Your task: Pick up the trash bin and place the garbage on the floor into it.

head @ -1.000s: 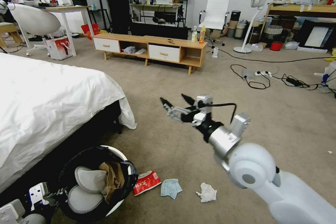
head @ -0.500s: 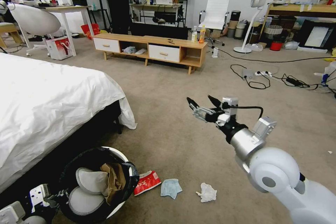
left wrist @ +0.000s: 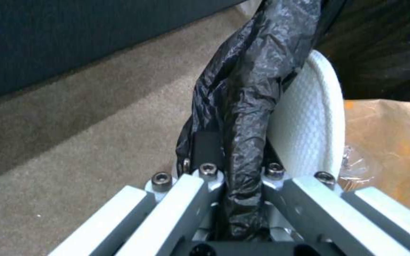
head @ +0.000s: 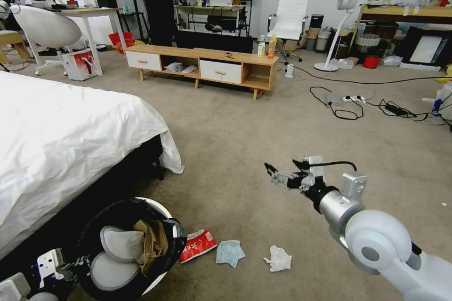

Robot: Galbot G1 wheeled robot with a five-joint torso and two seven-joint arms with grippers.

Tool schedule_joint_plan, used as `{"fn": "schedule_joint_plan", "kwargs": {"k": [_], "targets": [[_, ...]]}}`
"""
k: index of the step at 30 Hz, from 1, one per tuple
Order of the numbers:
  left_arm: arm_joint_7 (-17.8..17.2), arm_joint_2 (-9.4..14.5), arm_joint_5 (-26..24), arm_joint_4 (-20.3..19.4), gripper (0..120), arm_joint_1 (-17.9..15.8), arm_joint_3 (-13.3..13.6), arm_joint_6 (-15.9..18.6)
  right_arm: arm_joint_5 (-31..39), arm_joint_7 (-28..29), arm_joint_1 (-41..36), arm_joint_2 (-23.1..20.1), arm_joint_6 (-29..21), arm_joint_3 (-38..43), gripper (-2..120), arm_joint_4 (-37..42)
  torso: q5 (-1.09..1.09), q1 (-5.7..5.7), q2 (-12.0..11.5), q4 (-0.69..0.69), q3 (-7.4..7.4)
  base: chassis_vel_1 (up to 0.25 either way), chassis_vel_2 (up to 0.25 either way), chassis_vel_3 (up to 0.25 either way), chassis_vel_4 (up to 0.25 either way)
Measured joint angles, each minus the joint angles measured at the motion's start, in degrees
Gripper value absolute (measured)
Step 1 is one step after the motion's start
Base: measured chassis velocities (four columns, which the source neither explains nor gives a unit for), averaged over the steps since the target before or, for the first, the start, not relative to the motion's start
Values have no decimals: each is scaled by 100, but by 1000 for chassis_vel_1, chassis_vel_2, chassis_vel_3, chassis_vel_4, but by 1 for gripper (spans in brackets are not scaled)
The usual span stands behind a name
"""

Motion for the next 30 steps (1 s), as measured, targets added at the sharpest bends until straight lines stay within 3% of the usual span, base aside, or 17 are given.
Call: {"fn": "schedule_joint_plan", "kwargs": {"k": [7,20,30], "targets": [[15,3,0,-9,2,3,13,0,538,201,-190,-242,-776,-14,100,254,0,0,0,0,0,0,0,0,0],[58,-23,23,-55,2,59,21,0,356,190,-578,-602,-1611,-209,100,307,0,0,0,-1,0,0,0,0,0],[61,-62,28,-97,2,75,-9,0,-61,151,-802,-682,-1658,-435,100,27,0,0,0,-1,0,0,0,0,0]]}}
